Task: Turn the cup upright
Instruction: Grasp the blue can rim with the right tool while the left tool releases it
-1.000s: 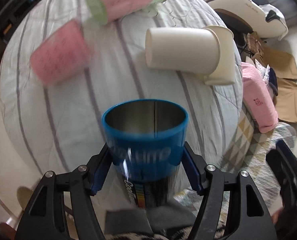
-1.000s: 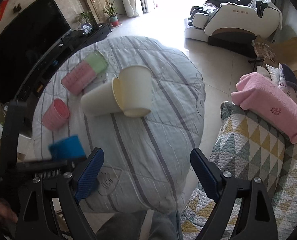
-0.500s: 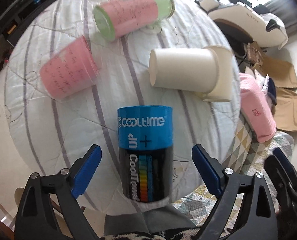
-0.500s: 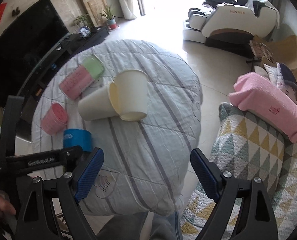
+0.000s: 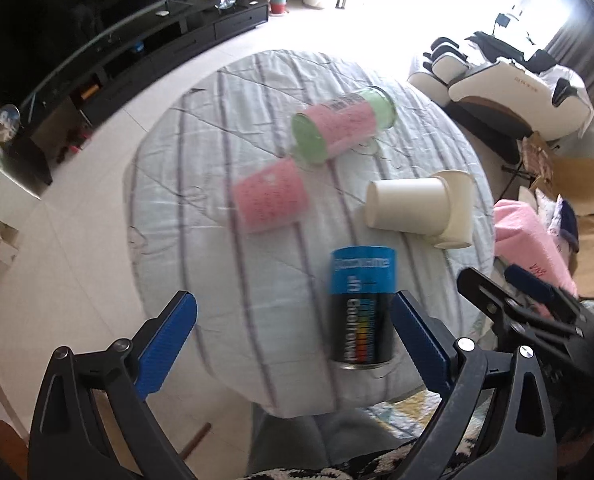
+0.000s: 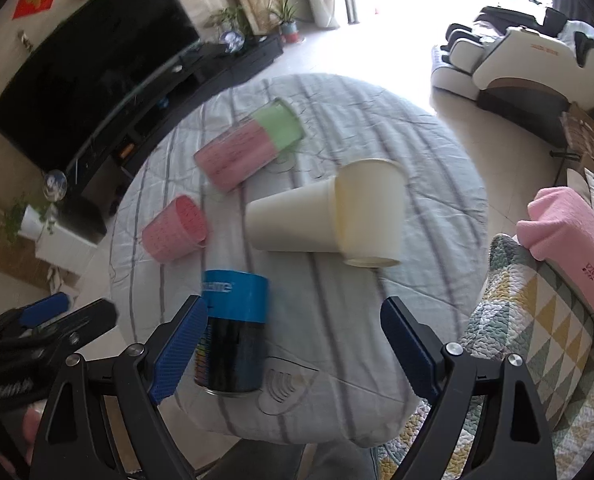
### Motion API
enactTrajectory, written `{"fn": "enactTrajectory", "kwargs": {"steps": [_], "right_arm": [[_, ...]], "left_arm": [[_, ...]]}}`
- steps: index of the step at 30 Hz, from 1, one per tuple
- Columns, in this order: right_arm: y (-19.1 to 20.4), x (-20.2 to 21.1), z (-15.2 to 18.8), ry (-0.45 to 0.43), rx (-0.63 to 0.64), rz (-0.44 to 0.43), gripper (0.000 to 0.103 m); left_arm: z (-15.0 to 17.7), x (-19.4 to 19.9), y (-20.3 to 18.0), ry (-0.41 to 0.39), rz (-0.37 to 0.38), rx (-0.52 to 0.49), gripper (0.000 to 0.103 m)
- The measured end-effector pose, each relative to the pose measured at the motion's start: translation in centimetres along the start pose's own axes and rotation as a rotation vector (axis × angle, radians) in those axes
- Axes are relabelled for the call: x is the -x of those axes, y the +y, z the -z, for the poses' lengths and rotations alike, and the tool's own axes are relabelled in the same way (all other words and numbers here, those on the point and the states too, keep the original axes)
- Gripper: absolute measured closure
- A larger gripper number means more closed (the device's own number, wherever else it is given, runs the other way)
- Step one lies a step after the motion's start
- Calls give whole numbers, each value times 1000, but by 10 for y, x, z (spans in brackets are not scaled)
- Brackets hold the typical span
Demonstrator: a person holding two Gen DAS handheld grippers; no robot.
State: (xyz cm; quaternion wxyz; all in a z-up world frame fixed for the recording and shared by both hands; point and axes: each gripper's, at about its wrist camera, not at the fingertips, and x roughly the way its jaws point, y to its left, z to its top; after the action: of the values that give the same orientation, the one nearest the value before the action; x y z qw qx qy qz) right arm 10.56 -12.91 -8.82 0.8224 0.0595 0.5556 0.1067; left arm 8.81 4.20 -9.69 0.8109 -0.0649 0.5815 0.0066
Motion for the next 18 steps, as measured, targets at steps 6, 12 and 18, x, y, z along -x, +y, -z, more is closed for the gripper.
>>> {"fn": "enactTrajectory", "kwargs": {"steps": [6, 12, 18], "right_arm": [[28, -36, -8, 87, -7, -13, 14], [38, -88, -8, 205, -98, 18, 14], [38, -130, -7, 300, -186, 16, 14]], "left_arm": [[1, -5, 18, 28, 5, -51, 4], [5, -19, 43, 91, 30, -39, 4], [7, -39, 67, 157, 42, 3, 4]]}}
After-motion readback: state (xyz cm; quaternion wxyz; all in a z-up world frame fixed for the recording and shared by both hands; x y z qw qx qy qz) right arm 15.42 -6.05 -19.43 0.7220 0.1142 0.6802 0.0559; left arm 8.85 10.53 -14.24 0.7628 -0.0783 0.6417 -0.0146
